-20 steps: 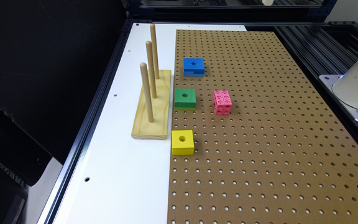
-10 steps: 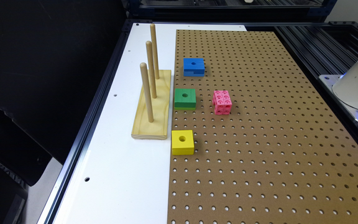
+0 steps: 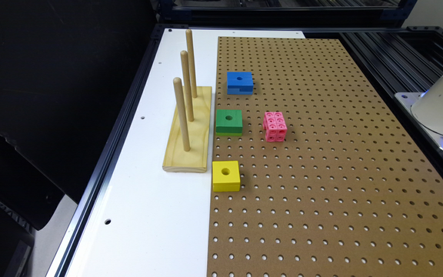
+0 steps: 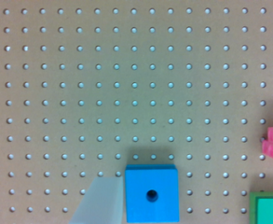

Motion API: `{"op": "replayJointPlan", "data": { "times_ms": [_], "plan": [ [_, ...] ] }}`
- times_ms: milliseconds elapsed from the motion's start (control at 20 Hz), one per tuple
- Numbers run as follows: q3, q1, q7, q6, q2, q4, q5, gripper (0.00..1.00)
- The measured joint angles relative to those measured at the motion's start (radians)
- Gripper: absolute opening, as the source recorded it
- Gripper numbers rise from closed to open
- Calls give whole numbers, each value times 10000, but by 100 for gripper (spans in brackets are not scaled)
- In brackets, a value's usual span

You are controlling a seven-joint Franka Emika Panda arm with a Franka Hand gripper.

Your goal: Pick up blue block.

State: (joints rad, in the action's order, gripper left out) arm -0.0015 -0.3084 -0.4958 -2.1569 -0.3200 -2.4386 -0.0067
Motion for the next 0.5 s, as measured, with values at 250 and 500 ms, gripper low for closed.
{"op": "replayJointPlan", "data": {
  "times_ms": [250, 500],
  "plan": [
    [0, -130, 108, 0, 0, 11, 0, 100],
    [0, -152, 122, 0, 2, 16, 0, 100]
  ]
}}
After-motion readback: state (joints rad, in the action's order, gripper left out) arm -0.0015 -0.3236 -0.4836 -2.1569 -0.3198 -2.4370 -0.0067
